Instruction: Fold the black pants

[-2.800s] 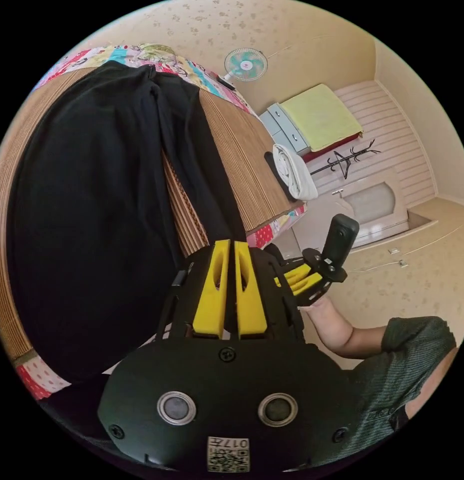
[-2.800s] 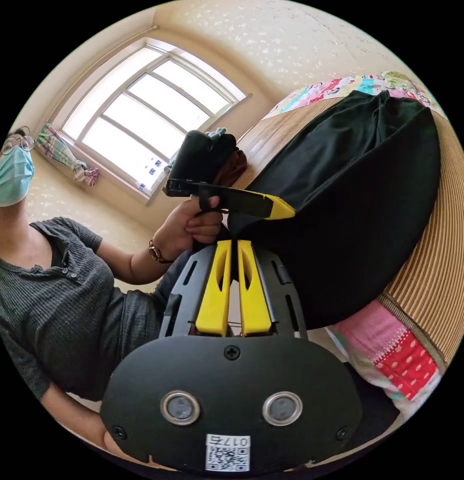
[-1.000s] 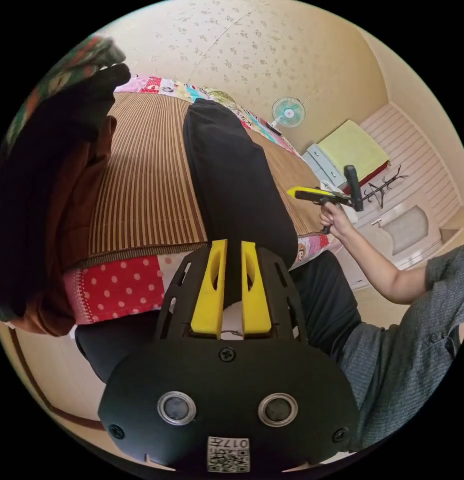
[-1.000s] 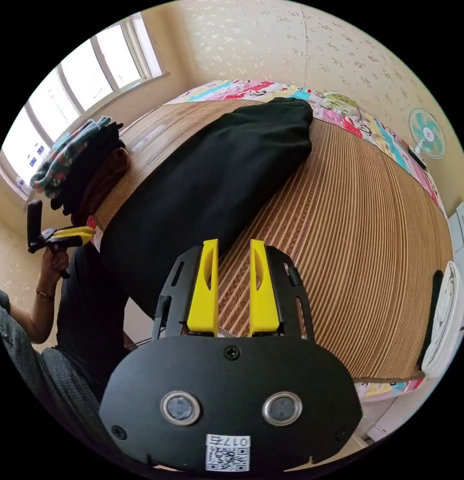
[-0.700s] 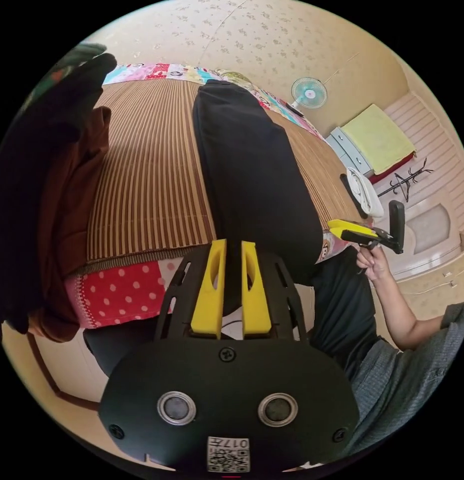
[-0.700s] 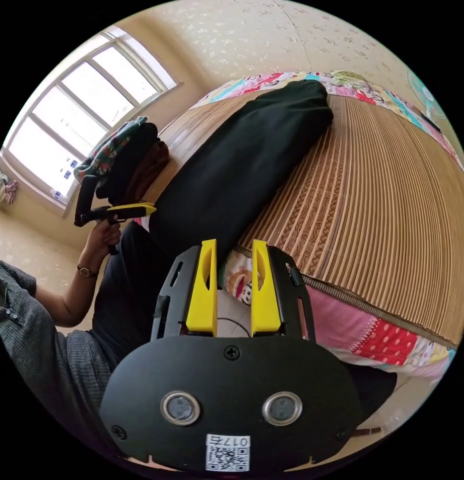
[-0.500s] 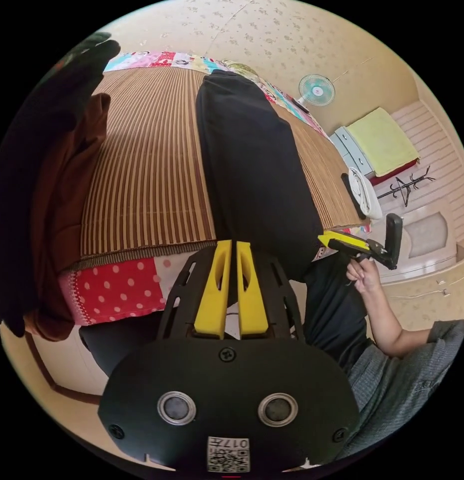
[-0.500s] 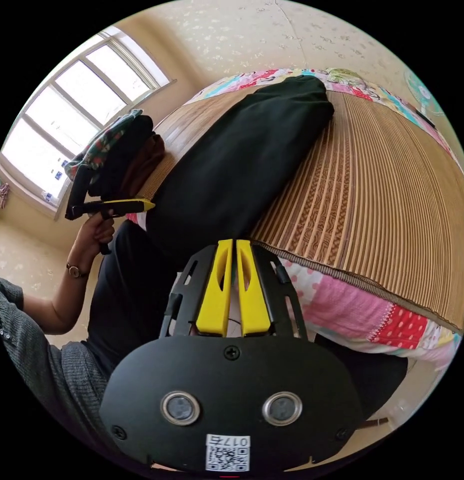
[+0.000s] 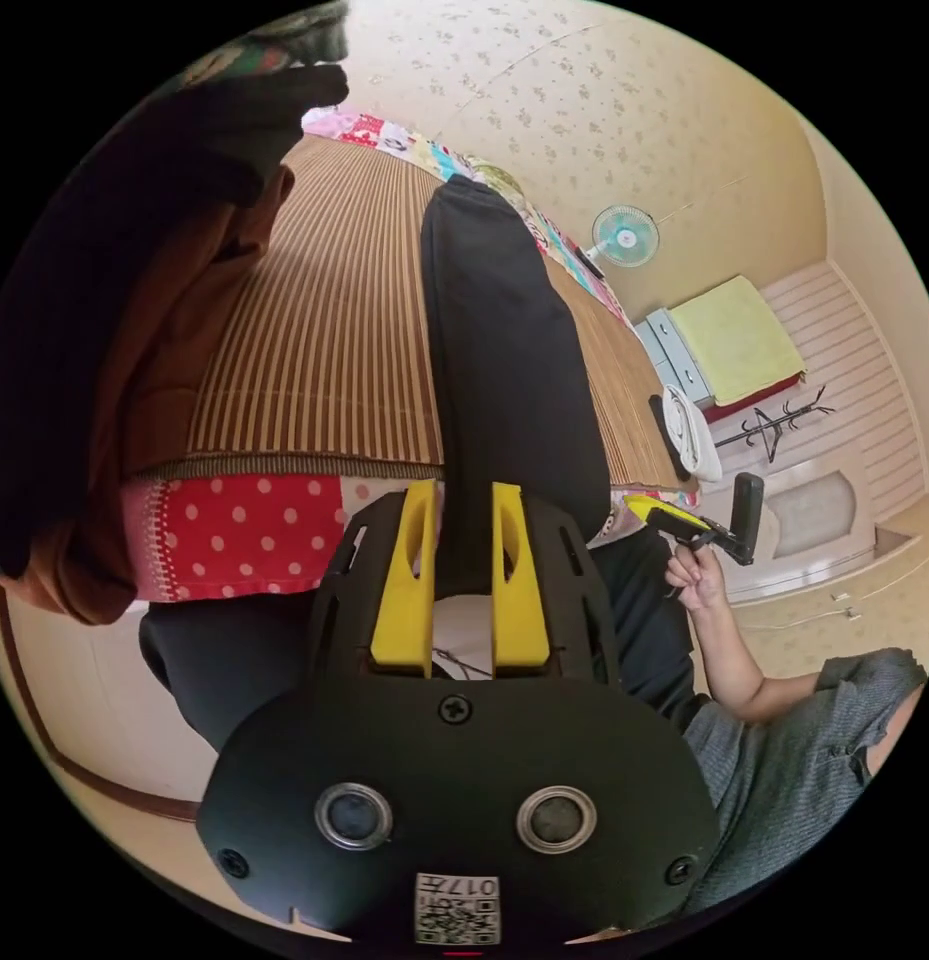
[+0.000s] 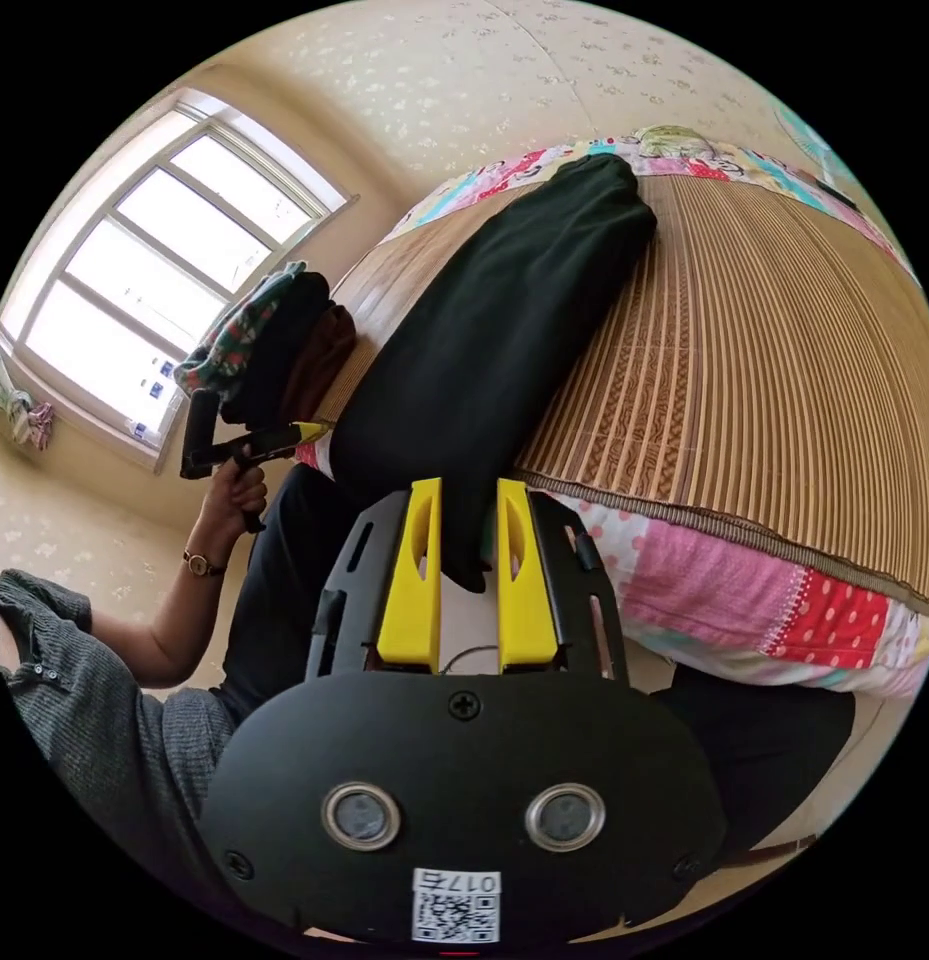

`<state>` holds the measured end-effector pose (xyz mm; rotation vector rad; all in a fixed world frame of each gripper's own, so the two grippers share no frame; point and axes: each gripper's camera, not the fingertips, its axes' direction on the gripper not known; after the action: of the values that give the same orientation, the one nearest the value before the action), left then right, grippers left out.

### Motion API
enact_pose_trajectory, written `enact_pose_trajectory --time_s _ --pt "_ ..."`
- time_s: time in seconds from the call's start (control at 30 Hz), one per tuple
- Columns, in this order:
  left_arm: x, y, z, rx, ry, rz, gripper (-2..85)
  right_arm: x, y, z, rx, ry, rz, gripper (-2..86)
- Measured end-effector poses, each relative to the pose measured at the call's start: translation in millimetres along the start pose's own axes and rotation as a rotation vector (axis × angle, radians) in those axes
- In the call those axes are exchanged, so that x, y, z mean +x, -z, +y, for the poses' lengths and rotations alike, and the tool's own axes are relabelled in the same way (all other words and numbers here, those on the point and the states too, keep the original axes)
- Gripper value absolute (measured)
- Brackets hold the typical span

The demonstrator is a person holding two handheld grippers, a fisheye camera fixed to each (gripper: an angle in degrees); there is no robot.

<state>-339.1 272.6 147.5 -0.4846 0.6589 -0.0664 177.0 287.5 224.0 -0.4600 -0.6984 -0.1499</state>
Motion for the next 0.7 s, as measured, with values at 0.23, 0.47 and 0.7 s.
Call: enact_pose_trajectory --time_s 0.23,0.47,0.7 --pt "-2 -15 -14 -0.064 0.031 0.014 2.8 7 -10 -15 -0.082 -0.006 0.062 6.0" --pt "35 -28 12 -0.209 -0.083 0.083 0.1 38 65 31 -0.11 -0.065 0.061 3.9" --pt "19 17 -42 0.06 -0.002 0.172 10.8 102 140 18 0.046 -0.147 -0.026 9.1"
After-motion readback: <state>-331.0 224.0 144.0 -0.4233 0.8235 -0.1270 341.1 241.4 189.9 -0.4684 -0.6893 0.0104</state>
